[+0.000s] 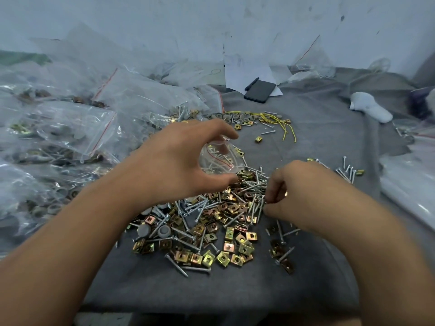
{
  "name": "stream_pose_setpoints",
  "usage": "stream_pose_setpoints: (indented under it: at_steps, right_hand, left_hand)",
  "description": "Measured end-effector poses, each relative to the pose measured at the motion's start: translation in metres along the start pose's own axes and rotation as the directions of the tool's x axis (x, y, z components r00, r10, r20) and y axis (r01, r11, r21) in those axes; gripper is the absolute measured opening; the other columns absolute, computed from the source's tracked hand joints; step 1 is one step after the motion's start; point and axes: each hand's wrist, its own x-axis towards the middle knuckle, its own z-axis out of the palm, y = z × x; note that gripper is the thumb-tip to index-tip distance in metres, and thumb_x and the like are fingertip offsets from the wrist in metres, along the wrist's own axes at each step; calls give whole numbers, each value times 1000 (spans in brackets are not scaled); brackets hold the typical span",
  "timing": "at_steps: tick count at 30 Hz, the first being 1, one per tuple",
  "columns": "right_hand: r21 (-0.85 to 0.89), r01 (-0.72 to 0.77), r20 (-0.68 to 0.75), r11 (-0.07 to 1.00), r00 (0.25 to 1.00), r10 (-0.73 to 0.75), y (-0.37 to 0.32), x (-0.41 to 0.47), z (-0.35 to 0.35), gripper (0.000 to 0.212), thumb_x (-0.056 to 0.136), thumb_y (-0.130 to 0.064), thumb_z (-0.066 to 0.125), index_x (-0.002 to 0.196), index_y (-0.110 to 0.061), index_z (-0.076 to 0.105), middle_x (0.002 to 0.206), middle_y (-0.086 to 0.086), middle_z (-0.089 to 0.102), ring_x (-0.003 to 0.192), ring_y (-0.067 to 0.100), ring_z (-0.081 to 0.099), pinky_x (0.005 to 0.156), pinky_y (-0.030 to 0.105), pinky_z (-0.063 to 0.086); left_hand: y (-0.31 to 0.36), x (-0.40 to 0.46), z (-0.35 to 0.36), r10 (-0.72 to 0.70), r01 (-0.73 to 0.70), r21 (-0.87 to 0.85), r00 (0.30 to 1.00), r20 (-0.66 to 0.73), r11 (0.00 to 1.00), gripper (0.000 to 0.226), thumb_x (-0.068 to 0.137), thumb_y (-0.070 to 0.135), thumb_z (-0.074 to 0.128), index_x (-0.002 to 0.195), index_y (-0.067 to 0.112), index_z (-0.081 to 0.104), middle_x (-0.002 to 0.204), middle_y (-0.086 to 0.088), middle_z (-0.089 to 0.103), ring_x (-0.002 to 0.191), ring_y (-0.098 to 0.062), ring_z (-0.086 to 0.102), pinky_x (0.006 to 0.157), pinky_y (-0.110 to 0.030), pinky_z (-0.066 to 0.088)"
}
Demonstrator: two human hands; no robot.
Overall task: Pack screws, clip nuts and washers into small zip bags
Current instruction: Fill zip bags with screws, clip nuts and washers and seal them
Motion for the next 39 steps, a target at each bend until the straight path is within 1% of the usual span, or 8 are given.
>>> stream_pose_setpoints:
  at_steps: [7, 10, 14, 17, 22, 26, 30, 39]
  right_hand:
    - [124, 80, -60, 989, 996, -73, 9, 12, 5, 15, 80, -35, 81, 72, -36, 67, 74, -16, 66, 74, 3, 64, 75, 34, 59]
    - [163, 83, -33, 983, 996, -79, 17, 13, 5, 14, 81, -31, 83, 74, -34, 71, 71, -15, 68, 70, -1, 62, 69, 25, 55]
    - [245, 61, -117, 968, 993, -33, 33, 13, -2, 16, 83, -24, 85, 84, -35, 73, 78, -16, 70, 75, 2, 64, 73, 29, 53]
    - [169, 54, -162, 984, 986, -26, 40, 10, -7, 22, 80, -31, 88, 83, -42, 70, 85, -17, 65, 86, 9, 62, 78, 31, 50]
    - [130, 42, -27, 991, 999, -39, 30, 6, -7, 18, 71, -43, 92, 76, -45, 75, 67, -19, 64, 65, -4, 58, 56, 18, 37]
    - [67, 23, 20, 997, 999, -25, 24, 9, -2, 32, 64, -46, 96, 75, -45, 66, 72, -18, 62, 67, -4, 54, 54, 20, 36]
    - [98, 22, -22, 995, 1000, -20, 25, 17, 4, 34, 65, -45, 96, 79, -44, 64, 82, -20, 68, 74, -4, 58, 68, 27, 50]
    - [208, 103, -129, 973, 989, -77, 34, 21, 8, 15, 71, -43, 93, 75, -43, 78, 70, -19, 69, 71, -4, 61, 67, 27, 53]
  left_hand:
    - [-2, 2, 1, -3, 3, 9, 1000, -6, 1000, 72, 75, 73, 73, 140, 47, 53, 116, 29, 65, 117, 22, 51, 95, -5, 41]
    - [-2, 1, 0, -11, 11, -6, 1000, -3, 1000, 73, 75, 73, 72, 140, 47, 53, 117, 29, 65, 117, 22, 51, 95, -5, 41]
    - [-2, 1, -1, -20, 20, -16, 1000, 2, 1000, 73, 75, 72, 72, 141, 44, 54, 119, 26, 68, 115, 13, 57, 92, -2, 37]
    - [-2, 1, -1, -21, 21, -10, 1000, 3, 1000, 73, 76, 71, 71, 141, 44, 55, 118, 27, 67, 116, 13, 55, 93, 0, 35]
    - [-3, 2, -1, -24, 24, -4, 1000, 12, 1000, 72, 76, 72, 72, 141, 46, 53, 119, 27, 67, 117, 12, 56, 94, -4, 37]
    - [-3, 1, 0, -23, 23, -7, 1000, 10, 1000, 71, 76, 73, 71, 140, 47, 53, 119, 28, 66, 117, 11, 56, 93, -4, 37]
    - [-3, 1, 1, -24, 24, -12, 1000, 8, 1000, 70, 76, 73, 71, 139, 49, 52, 117, 30, 65, 116, 10, 57, 91, -4, 36]
    - [-3, 1, 0, -12, 12, -26, 1000, 5, 1000, 71, 78, 70, 73, 141, 43, 56, 118, 25, 68, 115, 8, 61, 93, -8, 39]
